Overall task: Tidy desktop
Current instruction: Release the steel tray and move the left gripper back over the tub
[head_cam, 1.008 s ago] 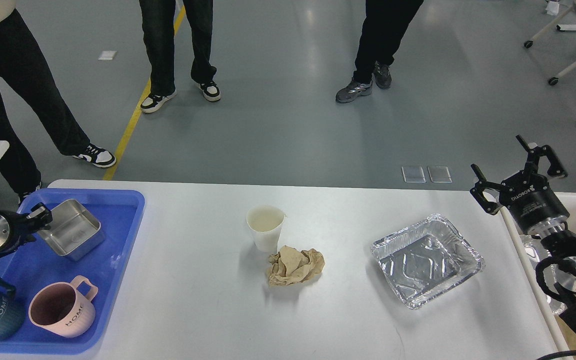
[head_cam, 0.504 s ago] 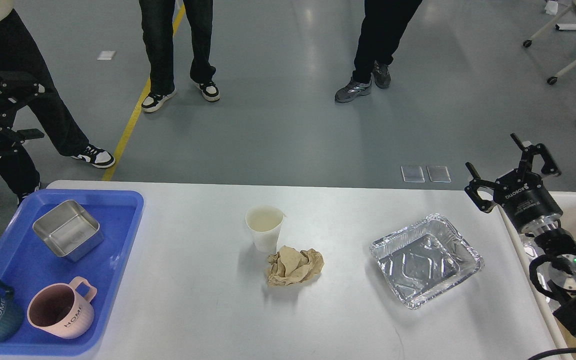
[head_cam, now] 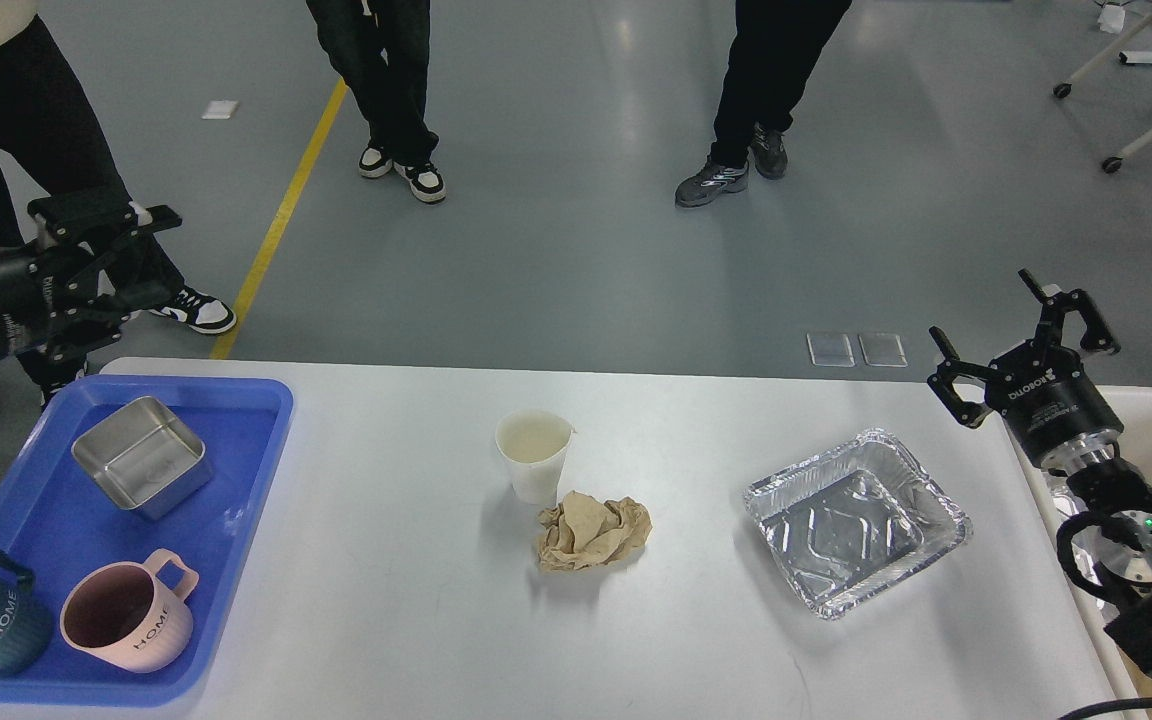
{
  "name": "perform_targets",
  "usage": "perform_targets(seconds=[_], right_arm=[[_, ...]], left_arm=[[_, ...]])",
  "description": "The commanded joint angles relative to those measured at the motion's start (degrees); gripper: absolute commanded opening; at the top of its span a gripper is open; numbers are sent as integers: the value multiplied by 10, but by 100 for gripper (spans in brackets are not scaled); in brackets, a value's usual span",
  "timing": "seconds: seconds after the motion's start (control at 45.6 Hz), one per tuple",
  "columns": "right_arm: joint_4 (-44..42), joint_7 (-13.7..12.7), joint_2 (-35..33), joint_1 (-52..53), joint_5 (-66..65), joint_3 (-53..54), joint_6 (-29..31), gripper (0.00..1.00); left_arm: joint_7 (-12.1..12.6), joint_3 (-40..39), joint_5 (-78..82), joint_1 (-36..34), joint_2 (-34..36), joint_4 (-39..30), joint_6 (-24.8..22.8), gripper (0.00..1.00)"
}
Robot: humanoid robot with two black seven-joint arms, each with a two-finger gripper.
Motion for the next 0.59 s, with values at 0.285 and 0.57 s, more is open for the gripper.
perform_targets(seconds=[0.285, 0.57], right_arm=[[0, 0, -6, -1, 0, 1, 2, 100], [-3, 0, -11, -2, 1, 2, 1, 100]], left_arm=[[54, -88, -29, -44, -384, 296, 9, 92], [59, -97, -120, -45, -459, 379, -66, 96]])
